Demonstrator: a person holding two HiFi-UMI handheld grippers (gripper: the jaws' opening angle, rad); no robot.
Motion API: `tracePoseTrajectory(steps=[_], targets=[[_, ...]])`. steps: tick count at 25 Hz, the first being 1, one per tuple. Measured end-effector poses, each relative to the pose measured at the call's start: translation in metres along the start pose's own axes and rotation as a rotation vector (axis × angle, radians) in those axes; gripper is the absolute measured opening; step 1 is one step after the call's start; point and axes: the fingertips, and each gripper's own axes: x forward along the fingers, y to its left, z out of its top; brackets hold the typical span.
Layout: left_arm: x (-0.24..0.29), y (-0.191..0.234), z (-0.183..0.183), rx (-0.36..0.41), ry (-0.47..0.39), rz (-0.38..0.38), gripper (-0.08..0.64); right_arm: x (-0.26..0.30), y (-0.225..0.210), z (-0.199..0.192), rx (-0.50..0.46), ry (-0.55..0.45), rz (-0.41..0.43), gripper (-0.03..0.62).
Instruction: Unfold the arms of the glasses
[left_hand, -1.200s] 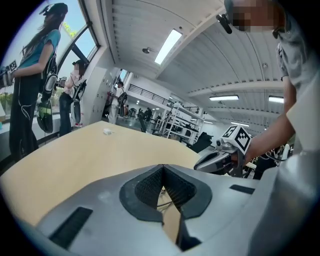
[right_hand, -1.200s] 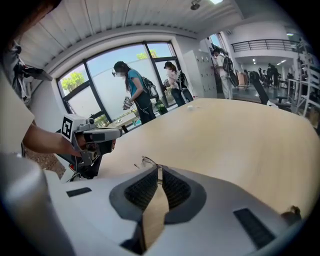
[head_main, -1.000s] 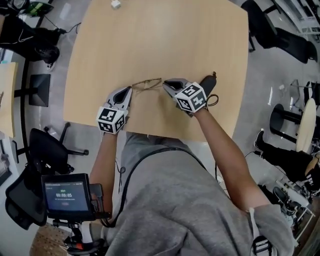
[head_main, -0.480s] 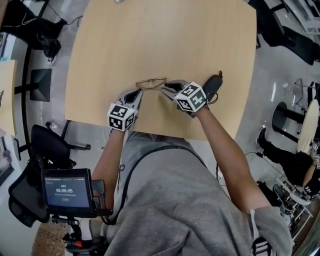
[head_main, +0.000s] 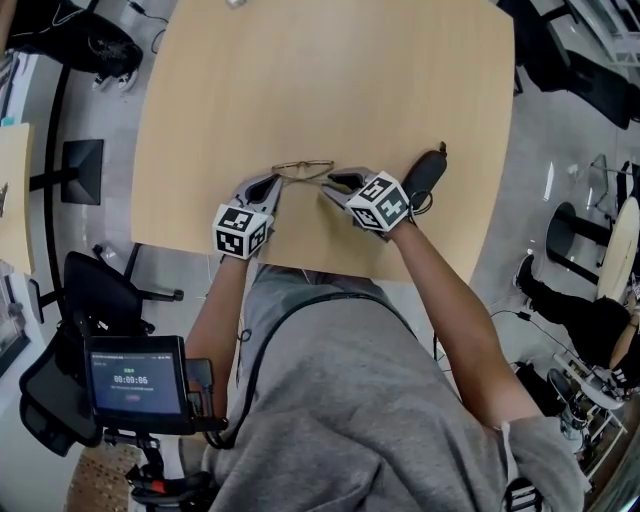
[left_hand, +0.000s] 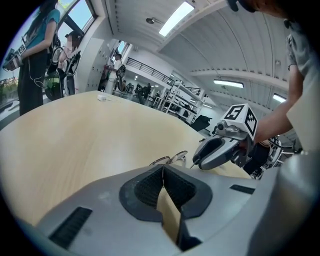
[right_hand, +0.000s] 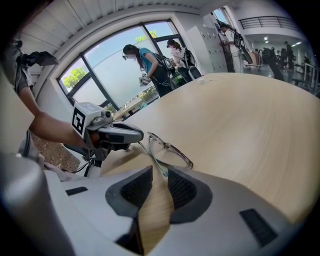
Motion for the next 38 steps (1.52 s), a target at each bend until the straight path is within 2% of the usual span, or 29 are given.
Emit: tracePoseTrajectory(steps=[7, 12, 16, 20, 26, 29, 32, 35, 38], targets=[[0.004, -0.017, -0.013, -0.025, 0.062, -0.066, 0.006, 0.004, 0.006, -0.009, 0.02, 0.018, -0.008, 0.08], [0.004, -0.033, -0.025, -0.091, 0.084, -0.085, 0.006, 0.006, 0.002, -0.015, 0.029, 0.017, -0.04, 0.078], [0.006, -0.038, -0.028, -0.119, 0.074, -0.083, 0.006, 0.009, 0.006, -0.018, 0.026, 0.032, -0.038, 0.08], [0.009, -0.034, -0.021, -0.182, 0.037, -0.077, 0.006, 0.01, 0.017, -0.024, 0.019, 0.059, -0.027, 0.078], [0.008, -0.038, -0.018, -0.214, 0.02, -0.089, 0.006, 0.008, 0.032, -0.021, -0.002, 0.025, -0.009, 0.09], [0.005, -0.039, -0.012, -0.18, 0.01, -0.09, 0.006, 0.008, 0.036, -0.019, -0.046, 0.033, 0.017, 0.197], [0.001, -0.032, -0.012, -0.111, 0.026, -0.058, 0.006, 0.012, 0.039, -0.026, -0.098, 0.088, 0.033, 0.214], [-0.005, -0.019, -0.022, -0.039, 0.084, -0.028, 0.006, 0.014, 0.039, -0.027, -0.115, 0.096, 0.03, 0.215], [-0.005, -0.017, -0.032, 0.01, 0.143, -0.063, 0.006, 0.011, 0.044, -0.017, -0.191, 0.073, 0.038, 0.252]])
